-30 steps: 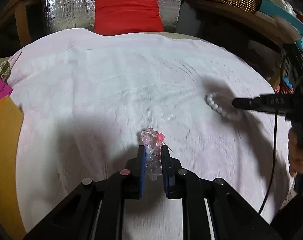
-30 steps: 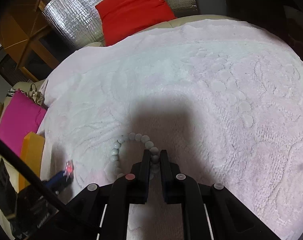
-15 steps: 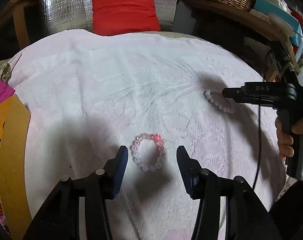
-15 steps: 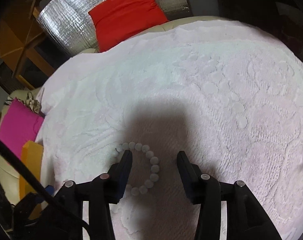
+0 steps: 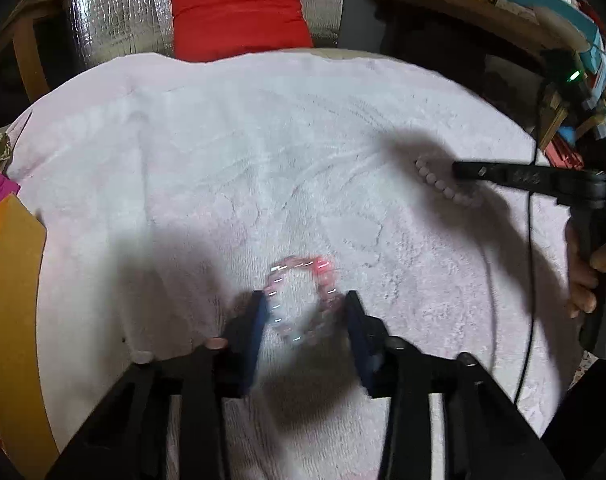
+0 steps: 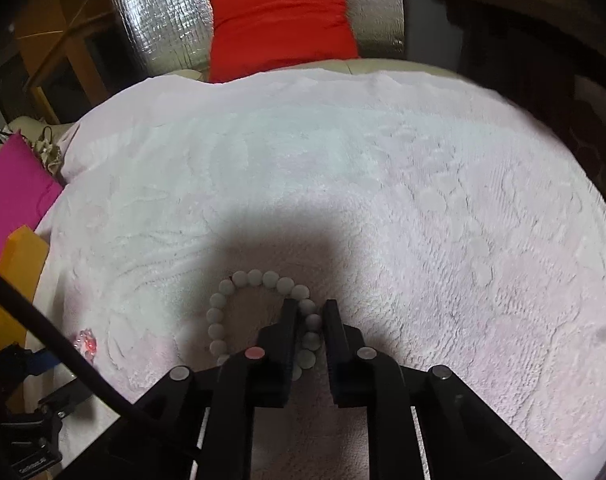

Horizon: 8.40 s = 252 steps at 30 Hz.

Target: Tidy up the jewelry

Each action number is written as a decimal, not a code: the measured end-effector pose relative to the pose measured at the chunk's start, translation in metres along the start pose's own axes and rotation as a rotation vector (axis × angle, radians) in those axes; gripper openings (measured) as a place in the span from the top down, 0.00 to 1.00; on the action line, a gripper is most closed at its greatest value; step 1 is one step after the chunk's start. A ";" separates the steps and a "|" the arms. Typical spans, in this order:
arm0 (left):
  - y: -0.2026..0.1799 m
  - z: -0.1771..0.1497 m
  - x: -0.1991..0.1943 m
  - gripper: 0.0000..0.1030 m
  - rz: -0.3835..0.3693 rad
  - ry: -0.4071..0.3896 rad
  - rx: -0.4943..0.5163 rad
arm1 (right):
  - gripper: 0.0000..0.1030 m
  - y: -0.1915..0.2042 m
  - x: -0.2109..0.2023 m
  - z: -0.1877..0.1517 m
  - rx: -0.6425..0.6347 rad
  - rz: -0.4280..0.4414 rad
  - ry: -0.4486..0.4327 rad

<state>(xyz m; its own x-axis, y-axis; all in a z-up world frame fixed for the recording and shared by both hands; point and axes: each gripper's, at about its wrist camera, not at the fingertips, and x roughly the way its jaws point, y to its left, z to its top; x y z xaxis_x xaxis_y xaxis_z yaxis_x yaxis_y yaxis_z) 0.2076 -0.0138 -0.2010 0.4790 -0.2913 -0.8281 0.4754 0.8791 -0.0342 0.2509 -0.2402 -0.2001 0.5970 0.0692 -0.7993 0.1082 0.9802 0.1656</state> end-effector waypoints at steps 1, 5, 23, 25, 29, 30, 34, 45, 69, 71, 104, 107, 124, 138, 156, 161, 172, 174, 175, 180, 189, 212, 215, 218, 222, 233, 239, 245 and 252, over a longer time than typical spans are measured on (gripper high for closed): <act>0.000 0.000 0.001 0.70 0.002 -0.004 -0.002 | 0.88 -0.002 -0.001 0.002 0.001 0.015 -0.011; 0.001 0.003 -0.002 0.77 -0.016 -0.023 -0.014 | 0.90 0.009 -0.014 0.006 -0.033 0.075 -0.072; -0.002 0.006 0.003 0.85 -0.023 -0.037 -0.024 | 0.78 0.009 0.014 0.004 -0.023 0.082 0.036; 0.000 0.007 0.001 0.85 -0.025 -0.051 -0.029 | 0.83 0.016 0.012 0.002 -0.066 0.066 0.018; 0.005 0.010 -0.004 0.94 -0.026 -0.072 -0.053 | 0.90 0.025 0.001 -0.001 -0.107 0.057 -0.040; 0.008 0.011 -0.007 0.94 -0.029 -0.080 -0.064 | 0.90 0.025 -0.001 0.001 -0.103 0.062 -0.053; 0.015 0.013 -0.014 0.94 -0.031 -0.102 -0.086 | 0.90 0.020 -0.017 0.004 -0.061 0.111 -0.108; 0.000 0.009 0.000 0.66 -0.064 -0.014 -0.035 | 0.90 0.015 -0.009 0.006 -0.047 0.103 -0.070; -0.007 0.015 0.004 0.92 -0.038 -0.057 -0.045 | 0.82 0.004 0.013 0.002 -0.009 0.088 0.014; -0.005 0.016 0.001 0.92 -0.041 -0.069 -0.055 | 0.86 0.008 0.011 0.001 -0.040 0.074 -0.001; 0.051 -0.011 -0.134 0.92 0.052 -0.367 -0.240 | 0.90 0.122 -0.090 -0.018 -0.183 0.371 -0.354; 0.069 -0.019 -0.149 0.92 0.060 -0.398 -0.274 | 0.90 0.144 -0.094 -0.021 -0.195 0.401 -0.348; 0.218 -0.100 -0.171 0.92 0.225 -0.346 -0.625 | 0.90 0.346 -0.094 -0.007 -0.438 0.544 -0.271; 0.275 -0.135 -0.125 0.92 0.283 -0.155 -0.832 | 0.90 0.458 0.007 0.013 -0.424 0.544 0.043; 0.240 -0.092 -0.138 0.32 0.495 -0.214 -0.779 | 0.78 0.365 -0.034 0.031 -0.258 0.576 -0.055; 0.215 -0.074 -0.146 0.28 0.556 -0.272 -0.707 | 0.60 0.312 -0.052 0.027 -0.241 0.522 -0.066; 0.156 -0.066 -0.169 0.16 0.721 -0.386 -0.518 | 0.44 0.224 -0.100 -0.006 -0.263 0.460 -0.149; 0.151 -0.066 -0.169 0.16 0.734 -0.387 -0.497 | 0.43 0.210 -0.108 -0.014 -0.268 0.454 -0.168; 0.148 -0.067 -0.168 0.16 0.739 -0.387 -0.487 | 0.43 0.204 -0.111 -0.019 -0.270 0.450 -0.176; 0.133 -0.069 -0.165 0.16 0.772 -0.382 -0.439 | 0.42 0.173 -0.124 -0.045 -0.267 0.426 -0.233; 0.094 -0.105 -0.163 0.10 0.727 -0.284 -0.441 | 0.39 0.139 -0.127 -0.079 -0.218 0.386 -0.217; 0.003 -0.179 -0.389 0.04 0.964 -0.484 -0.488 | 0.27 0.216 -0.333 -0.164 -0.452 0.605 -0.499; -0.010 -0.182 -0.413 0.02 0.989 -0.514 -0.481 | 0.23 0.214 -0.357 -0.170 -0.449 0.579 -0.522; -0.021 -0.188 -0.435 0.02 1.012 -0.541 -0.495 | 0.22 0.212 -0.378 -0.176 -0.438 0.573 -0.539; -0.027 -0.198 -0.455 0.01 1.034 -0.563 -0.519 | 0.19 0.215 -0.401 -0.187 -0.459 0.551 -0.551; -0.018 -0.217 -0.469 0.00 1.073 -0.563 -0.560 | 0.16 0.242 -0.393 -0.204 -0.489 0.486 -0.481; -0.019 -0.216 -0.461 0.00 1.080 -0.539 -0.544 | 0.16 0.244 -0.385 -0.203 -0.475 0.478 -0.456; -0.024 -0.215 -0.462 0.00 1.082 -0.540 -0.542 | 0.16 0.244 -0.385 -0.204 -0.477 0.480 -0.457; -0.022 -0.216 -0.462 0.00 1.081 -0.535 -0.545 | 0.16 0.245 -0.385 -0.203 -0.476 0.478 -0.456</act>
<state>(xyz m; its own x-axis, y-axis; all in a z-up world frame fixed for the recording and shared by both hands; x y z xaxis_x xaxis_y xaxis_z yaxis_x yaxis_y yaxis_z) -0.1834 0.1831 0.0615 0.7163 0.6464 -0.2627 -0.6230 0.7621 0.1762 -0.1141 0.0106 0.0312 0.7694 0.5185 -0.3731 -0.5286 0.8447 0.0841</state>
